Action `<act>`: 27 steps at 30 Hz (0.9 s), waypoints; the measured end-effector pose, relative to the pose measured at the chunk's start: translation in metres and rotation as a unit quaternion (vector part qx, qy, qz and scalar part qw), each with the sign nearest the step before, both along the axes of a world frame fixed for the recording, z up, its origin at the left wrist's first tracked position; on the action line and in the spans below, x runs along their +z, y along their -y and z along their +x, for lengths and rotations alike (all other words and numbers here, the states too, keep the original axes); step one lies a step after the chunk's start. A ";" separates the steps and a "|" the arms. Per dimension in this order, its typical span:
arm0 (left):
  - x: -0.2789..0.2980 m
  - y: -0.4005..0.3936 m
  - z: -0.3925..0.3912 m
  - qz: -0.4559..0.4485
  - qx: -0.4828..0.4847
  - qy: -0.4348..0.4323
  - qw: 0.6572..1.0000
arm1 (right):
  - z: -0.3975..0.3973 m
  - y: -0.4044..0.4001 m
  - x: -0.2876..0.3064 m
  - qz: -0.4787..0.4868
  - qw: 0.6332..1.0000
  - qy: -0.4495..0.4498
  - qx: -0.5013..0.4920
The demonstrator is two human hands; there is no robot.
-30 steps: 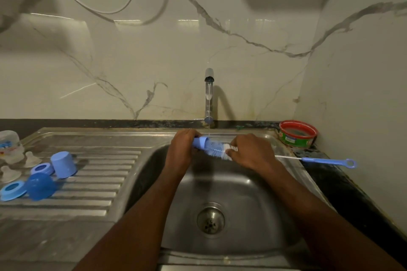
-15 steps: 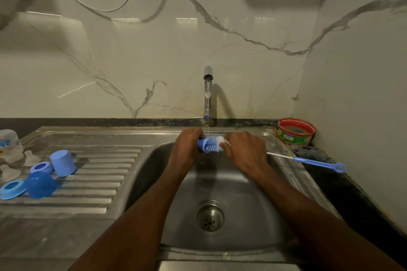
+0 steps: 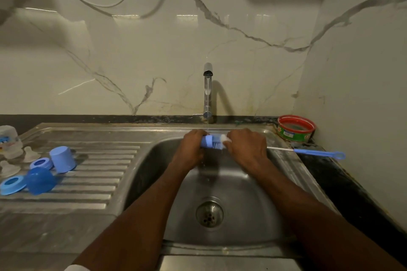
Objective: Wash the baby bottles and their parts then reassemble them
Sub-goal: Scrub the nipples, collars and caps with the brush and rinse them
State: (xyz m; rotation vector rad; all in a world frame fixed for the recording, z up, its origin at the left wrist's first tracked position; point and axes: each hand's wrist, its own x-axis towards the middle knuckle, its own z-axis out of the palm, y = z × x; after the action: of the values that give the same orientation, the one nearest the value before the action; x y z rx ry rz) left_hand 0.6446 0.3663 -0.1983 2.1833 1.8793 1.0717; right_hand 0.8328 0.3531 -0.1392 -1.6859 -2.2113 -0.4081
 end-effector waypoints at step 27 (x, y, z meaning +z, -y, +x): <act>0.020 0.017 0.005 0.096 0.085 -0.275 0.953 | 0.036 0.037 0.026 -0.057 0.996 0.057 -0.044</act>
State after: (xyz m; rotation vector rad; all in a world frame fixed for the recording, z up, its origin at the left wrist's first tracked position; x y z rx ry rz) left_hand 0.6501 0.3495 -0.1780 2.6887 2.2964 0.7369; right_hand 0.8683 0.3164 -0.1134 -1.8674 -2.2874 -0.4167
